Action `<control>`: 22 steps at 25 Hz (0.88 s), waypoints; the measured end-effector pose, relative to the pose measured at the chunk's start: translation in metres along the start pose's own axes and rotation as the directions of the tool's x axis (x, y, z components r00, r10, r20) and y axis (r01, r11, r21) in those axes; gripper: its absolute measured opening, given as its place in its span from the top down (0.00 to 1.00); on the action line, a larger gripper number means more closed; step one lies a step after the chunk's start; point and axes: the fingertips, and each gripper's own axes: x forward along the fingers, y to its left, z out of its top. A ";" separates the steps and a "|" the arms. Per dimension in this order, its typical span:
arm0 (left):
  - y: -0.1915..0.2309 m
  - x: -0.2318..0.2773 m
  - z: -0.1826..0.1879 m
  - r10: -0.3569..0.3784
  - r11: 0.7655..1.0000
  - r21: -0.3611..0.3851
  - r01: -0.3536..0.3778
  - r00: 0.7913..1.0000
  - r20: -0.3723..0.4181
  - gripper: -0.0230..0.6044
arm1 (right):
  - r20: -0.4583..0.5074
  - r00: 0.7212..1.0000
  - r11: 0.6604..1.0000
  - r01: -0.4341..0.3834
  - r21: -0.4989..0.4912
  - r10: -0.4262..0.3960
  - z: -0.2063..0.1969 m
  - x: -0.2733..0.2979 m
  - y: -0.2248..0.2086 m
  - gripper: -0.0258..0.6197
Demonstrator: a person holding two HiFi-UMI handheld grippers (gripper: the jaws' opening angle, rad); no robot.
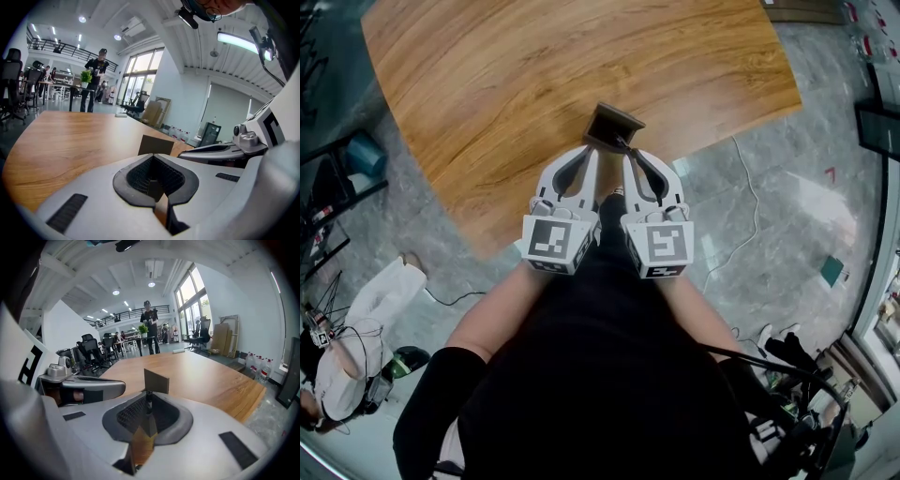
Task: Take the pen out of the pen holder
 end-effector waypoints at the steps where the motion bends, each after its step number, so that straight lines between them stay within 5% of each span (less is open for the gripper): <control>1: -0.001 -0.002 0.002 0.000 1.000 0.002 0.000 1.000 0.005 0.95 | 0.005 1.000 1.000 0.002 -0.005 -0.002 0.003 -0.003 0.001 0.90; 22: -0.043 -0.052 0.063 0.017 0.997 0.067 -0.027 0.989 0.145 0.95 | 0.208 0.978 0.994 0.019 -0.104 0.003 0.087 -0.097 0.011 0.90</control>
